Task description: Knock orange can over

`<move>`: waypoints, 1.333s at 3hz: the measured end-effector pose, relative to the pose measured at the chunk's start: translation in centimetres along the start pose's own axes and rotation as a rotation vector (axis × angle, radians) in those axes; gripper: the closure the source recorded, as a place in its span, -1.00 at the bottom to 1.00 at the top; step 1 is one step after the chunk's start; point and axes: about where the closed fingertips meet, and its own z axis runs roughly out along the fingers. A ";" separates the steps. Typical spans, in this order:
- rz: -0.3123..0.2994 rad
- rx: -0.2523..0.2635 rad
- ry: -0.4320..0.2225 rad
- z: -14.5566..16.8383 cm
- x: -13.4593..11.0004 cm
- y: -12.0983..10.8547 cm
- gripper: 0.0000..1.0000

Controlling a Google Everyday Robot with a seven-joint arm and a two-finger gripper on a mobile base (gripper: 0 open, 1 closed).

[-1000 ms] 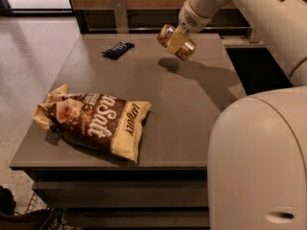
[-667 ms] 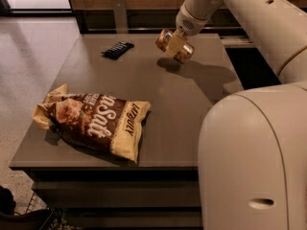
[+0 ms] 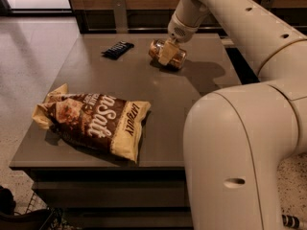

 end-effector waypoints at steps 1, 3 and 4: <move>0.002 -0.068 -0.008 2.6 -0.3 0.8 0.94; 0.002 -0.071 -0.006 2.4 -0.5 0.8 0.27; 0.002 -0.073 -0.006 2.6 -0.5 0.8 -0.38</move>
Offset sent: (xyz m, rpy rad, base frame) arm 0.0018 0.0211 -0.0432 0.1298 0.0843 0.0357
